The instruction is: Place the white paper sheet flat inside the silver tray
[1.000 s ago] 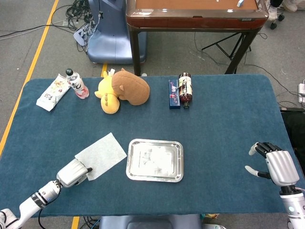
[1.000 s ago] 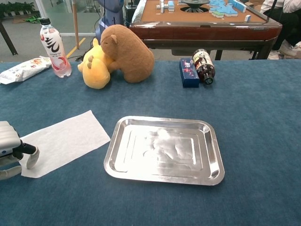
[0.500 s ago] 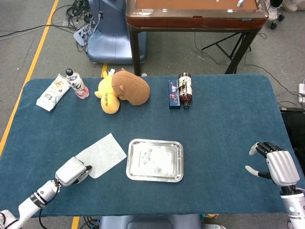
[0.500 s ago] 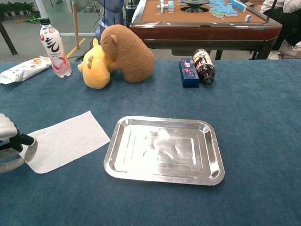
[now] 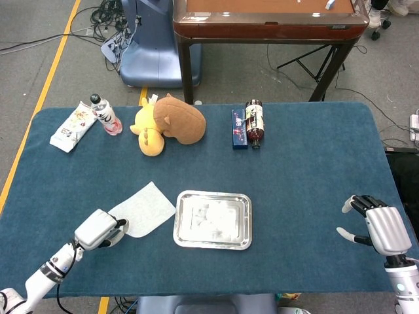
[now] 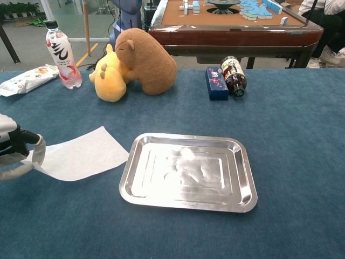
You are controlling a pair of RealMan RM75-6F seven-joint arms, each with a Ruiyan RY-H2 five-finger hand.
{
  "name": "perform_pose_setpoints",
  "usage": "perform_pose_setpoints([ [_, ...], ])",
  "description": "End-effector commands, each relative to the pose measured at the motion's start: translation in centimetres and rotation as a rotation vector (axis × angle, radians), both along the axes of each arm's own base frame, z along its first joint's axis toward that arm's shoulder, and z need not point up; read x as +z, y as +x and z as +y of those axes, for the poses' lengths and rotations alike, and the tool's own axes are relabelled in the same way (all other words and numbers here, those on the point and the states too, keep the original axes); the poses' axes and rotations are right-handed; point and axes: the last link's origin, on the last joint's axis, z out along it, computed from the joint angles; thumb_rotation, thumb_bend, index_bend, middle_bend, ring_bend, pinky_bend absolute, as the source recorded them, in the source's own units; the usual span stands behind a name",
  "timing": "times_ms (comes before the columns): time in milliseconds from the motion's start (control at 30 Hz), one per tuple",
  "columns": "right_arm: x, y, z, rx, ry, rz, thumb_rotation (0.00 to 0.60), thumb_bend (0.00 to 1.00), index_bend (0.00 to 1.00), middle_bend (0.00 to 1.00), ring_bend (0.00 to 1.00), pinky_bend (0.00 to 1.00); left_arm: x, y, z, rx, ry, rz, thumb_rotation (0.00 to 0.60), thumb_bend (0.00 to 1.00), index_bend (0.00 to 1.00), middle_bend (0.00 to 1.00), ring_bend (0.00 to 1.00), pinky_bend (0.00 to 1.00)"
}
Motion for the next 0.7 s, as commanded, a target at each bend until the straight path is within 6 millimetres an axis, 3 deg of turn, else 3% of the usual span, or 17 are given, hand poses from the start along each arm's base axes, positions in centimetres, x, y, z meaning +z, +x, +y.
perform_pose_setpoints([
  [33, 0.0, 0.0, 0.0, 0.0, 0.0, -0.001, 0.6, 0.06, 0.5, 0.43, 0.34, 0.47, 0.4, 0.4, 0.3, 0.029, 0.003, -0.021, 0.6, 0.48, 0.68, 0.94, 0.79, 0.91],
  [700, 0.0, 0.0, 0.0, -0.001, 0.002, -0.004, 0.6, 0.06, 0.5, 0.43, 0.34, 0.47, 2.3, 1.1, 1.8, 0.182, 0.051, -0.105, 0.6, 0.52, 0.7, 0.95, 0.8, 0.91],
])
